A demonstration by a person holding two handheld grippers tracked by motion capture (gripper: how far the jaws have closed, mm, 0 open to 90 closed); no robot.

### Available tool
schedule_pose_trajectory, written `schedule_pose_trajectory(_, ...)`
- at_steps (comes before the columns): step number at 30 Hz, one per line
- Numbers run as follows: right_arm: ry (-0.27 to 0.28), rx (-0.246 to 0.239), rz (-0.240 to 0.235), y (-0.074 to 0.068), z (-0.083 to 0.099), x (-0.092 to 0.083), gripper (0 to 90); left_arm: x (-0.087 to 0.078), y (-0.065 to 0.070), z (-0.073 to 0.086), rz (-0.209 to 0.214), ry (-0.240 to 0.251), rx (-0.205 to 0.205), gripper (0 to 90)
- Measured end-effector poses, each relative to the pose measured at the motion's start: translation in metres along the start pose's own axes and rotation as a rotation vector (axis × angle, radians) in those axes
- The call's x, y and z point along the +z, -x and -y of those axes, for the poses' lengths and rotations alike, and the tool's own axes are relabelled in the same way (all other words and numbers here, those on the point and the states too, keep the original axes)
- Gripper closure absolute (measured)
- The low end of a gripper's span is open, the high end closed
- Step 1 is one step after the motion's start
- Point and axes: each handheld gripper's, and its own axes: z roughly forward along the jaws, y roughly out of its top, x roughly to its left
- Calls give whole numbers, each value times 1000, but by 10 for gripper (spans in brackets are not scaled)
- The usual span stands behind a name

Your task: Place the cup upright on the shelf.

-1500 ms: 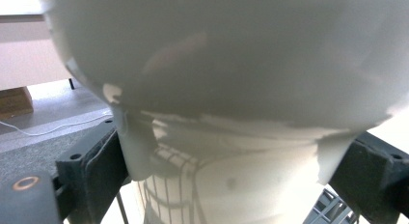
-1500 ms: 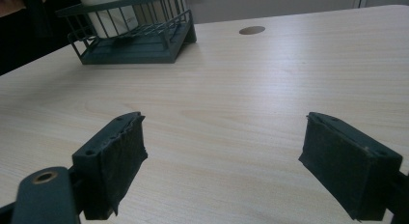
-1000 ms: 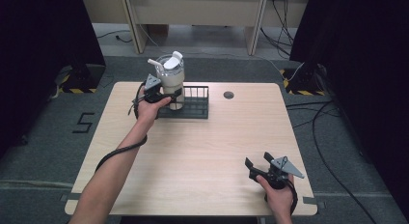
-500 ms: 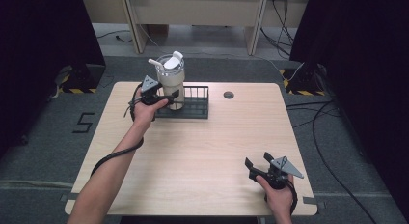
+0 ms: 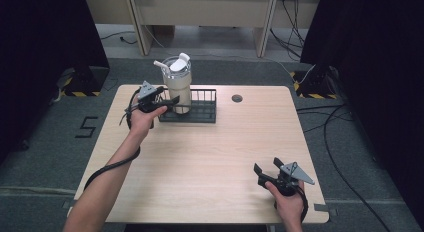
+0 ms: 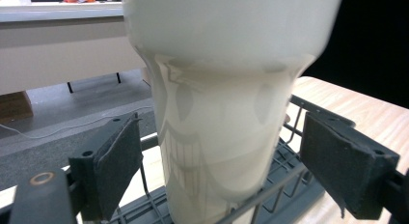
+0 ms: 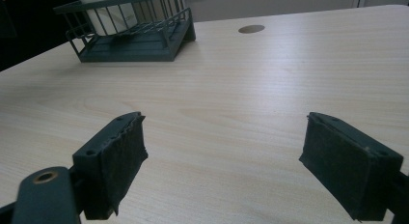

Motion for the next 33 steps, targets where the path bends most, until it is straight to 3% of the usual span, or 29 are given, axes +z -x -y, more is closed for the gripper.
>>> schedule_pose_trajectory(19,1,-1,3,0,0,0,155,-38,5,11,21,1,12,143)
schedule_pose_trajectory(27,-2,-1,4,-1,0,0,154,-67,9,28,44,-5,-4,143)
schedule_pose_trajectory(33,-5,-2,7,-1,0,0,155,-86,9,37,38,-2,-2,143)
